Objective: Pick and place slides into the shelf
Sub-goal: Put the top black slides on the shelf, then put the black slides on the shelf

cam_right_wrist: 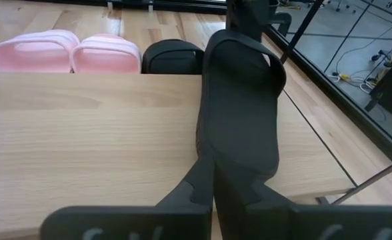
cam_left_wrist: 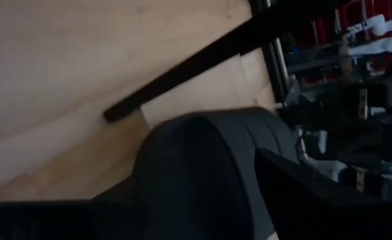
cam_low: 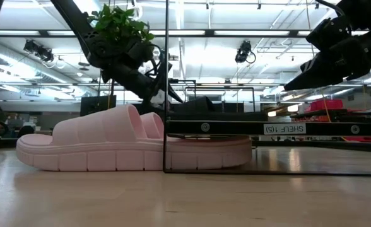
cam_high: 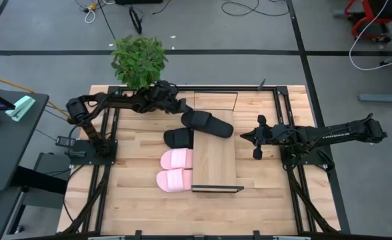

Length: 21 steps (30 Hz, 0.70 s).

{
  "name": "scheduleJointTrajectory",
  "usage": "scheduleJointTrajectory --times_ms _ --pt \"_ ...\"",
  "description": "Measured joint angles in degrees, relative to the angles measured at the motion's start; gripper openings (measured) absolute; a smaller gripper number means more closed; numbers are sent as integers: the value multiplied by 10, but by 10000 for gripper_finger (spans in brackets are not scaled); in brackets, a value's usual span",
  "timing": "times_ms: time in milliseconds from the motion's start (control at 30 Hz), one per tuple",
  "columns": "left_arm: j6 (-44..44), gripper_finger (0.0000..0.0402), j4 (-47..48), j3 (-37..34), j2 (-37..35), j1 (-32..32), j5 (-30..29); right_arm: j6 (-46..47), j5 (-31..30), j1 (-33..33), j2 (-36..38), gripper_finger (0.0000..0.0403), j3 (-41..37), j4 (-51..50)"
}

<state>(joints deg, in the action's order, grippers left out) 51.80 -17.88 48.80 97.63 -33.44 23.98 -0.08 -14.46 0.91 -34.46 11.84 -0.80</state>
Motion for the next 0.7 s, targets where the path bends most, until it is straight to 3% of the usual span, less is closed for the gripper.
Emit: scheduleJointTrajectory --times_ms 367,600,700 --pt "-78 195 9 0 -40 56 -159 0 0 0 0 13 0 -1" --pt "-177 192 10 0 -40 112 -354 1 0 0 0 13 0 -1" --pt "-211 188 16 0 -46 128 -399 2 0 0 0 13 0 -1"
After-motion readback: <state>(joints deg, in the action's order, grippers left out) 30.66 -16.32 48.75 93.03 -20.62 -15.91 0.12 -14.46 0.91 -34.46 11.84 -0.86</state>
